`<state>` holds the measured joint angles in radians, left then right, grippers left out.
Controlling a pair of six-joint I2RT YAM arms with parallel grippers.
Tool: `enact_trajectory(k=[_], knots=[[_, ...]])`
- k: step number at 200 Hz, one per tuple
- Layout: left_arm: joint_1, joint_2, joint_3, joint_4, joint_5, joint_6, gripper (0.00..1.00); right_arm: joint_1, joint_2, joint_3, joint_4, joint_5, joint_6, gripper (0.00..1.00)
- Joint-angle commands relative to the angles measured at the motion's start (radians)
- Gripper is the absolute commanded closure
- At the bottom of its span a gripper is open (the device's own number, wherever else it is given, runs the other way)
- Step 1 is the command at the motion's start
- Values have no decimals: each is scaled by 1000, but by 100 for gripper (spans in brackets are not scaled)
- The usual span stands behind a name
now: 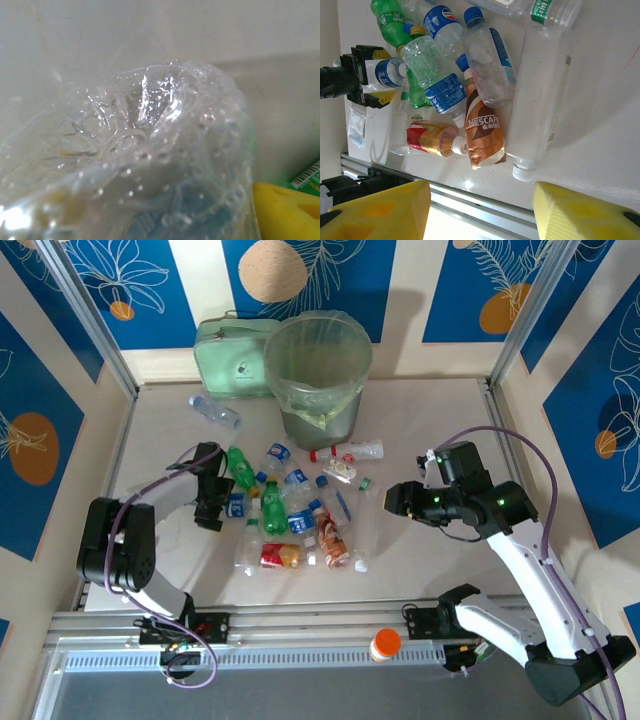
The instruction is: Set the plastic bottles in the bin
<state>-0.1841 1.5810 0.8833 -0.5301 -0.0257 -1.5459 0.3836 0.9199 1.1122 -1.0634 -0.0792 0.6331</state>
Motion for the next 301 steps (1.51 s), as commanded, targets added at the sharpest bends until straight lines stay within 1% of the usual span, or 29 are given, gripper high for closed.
enact_trajectory(k=[1,22,76,102,147,206,221,268,301], knots=[[13,12,-6,10,9,-26,17,-11,0,3,-18,-16,-19,44],[15,8,-12,22,10,-24,23,-13,0,7,-21,-19,-20,44],[30,-13,-38,53,26,-7,43,-15,-7,20,-34,-21,-21,44],[44,-45,-38,49,22,7,49,-14,-11,31,-43,-21,-23,44],[70,-126,-25,19,23,38,53,-15,-15,46,-49,-20,-28,44],[95,-261,30,-94,-3,129,54,-15,-22,54,-49,-22,-30,44],[95,-291,41,-101,-3,161,54,-17,-23,54,-45,-25,-29,44],[88,-310,124,-63,112,385,56,-17,-22,52,-32,-30,-31,44],[76,-347,187,6,192,503,56,-16,-16,61,-24,-35,-40,44]])
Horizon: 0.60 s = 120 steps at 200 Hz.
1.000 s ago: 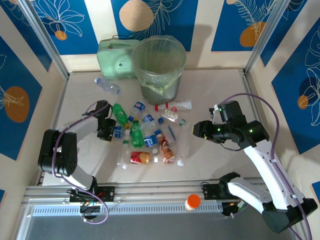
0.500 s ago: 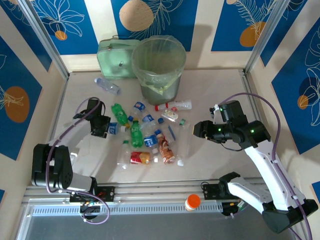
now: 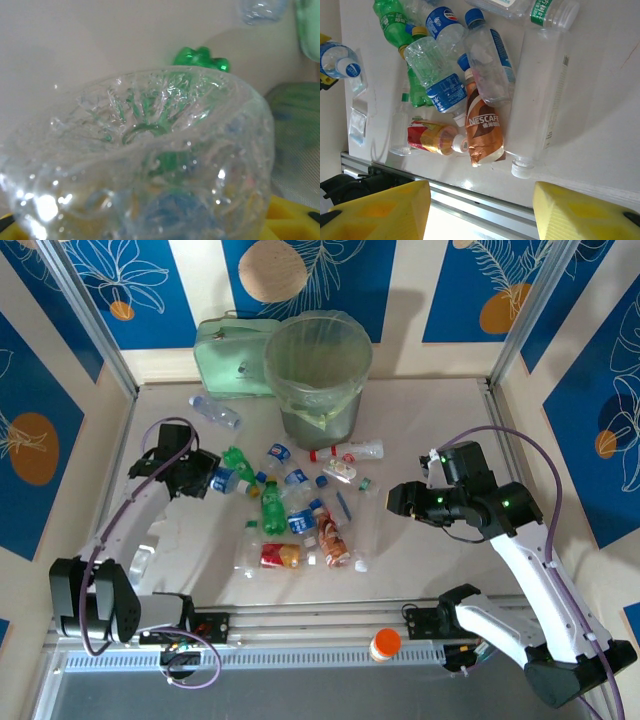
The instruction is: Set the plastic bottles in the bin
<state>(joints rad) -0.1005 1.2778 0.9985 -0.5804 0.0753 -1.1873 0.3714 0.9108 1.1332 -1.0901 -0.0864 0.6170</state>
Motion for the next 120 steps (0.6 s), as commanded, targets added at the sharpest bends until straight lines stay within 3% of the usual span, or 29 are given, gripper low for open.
enact_trajectory(k=[1,58,120], knots=[[-8,-43,75,59,94,148,56,-4,-6,41,2,-28,-25,44],[-100,30,335,187,247,374,56,-3,13,59,17,-35,-33,44],[-171,219,686,106,318,535,59,-2,7,59,13,-26,-33,44]])
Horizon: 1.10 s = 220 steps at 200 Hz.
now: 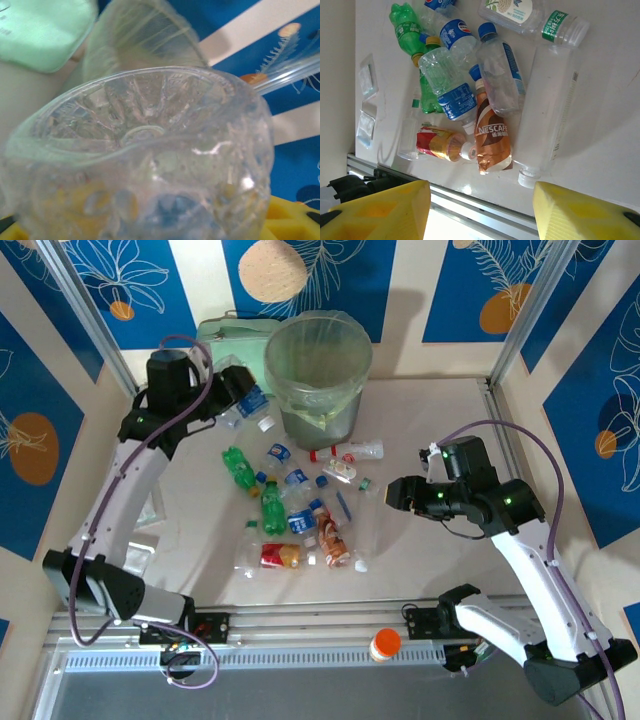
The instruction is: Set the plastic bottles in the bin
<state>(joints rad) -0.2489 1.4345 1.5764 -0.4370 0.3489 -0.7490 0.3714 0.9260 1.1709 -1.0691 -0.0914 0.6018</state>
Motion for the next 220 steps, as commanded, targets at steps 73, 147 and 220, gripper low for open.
enact_trajectory(k=[73,147,220], knots=[[-116,362,499,-100,-65,132,61,-3,-6,39,-15,-16,-25,44],[-138,692,951,-157,-149,118,63,-3,-41,59,-20,13,-32,44],[-193,823,1016,-165,-216,190,57,-3,-52,11,-9,4,-23,43]])
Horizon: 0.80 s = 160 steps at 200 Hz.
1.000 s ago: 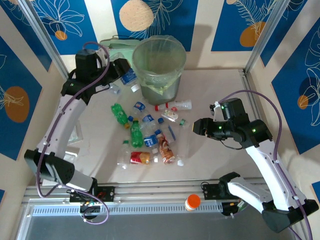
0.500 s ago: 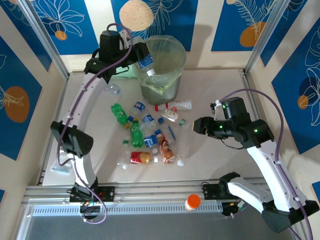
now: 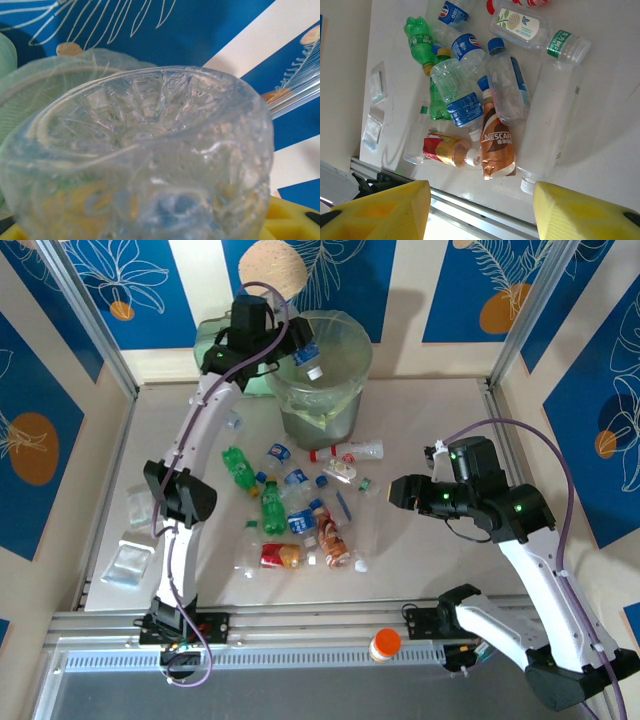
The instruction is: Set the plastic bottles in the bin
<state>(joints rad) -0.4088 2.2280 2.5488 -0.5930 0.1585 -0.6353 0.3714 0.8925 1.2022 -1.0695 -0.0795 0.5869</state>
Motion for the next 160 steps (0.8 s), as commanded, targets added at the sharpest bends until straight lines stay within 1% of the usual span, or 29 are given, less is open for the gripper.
enact_trajectory(k=[1,24,33,51,75,94,114,137,160], knots=[[-35,30,44,-10,-27,80,57,-3,-18,-21,-9,-7,-9,43],[-52,49,44,-43,-55,137,50,-1,-25,-29,-8,-8,-4,44],[-56,57,44,-59,-68,145,45,0,-25,-27,-9,-8,-2,44],[-60,71,44,-80,-76,153,31,-2,-24,-24,-9,-9,-4,44],[-62,76,44,-84,-65,154,22,-1,-27,-23,-12,-4,-6,44],[-62,70,44,-83,-60,160,18,-1,-31,-26,-11,-4,-2,44],[-62,61,44,-82,-59,167,16,0,-37,-28,-10,-3,1,44],[-62,49,44,-73,-43,167,16,-1,-38,-24,-12,-1,1,44],[-62,28,44,-39,11,170,18,-1,-37,-19,-7,-1,-1,43]])
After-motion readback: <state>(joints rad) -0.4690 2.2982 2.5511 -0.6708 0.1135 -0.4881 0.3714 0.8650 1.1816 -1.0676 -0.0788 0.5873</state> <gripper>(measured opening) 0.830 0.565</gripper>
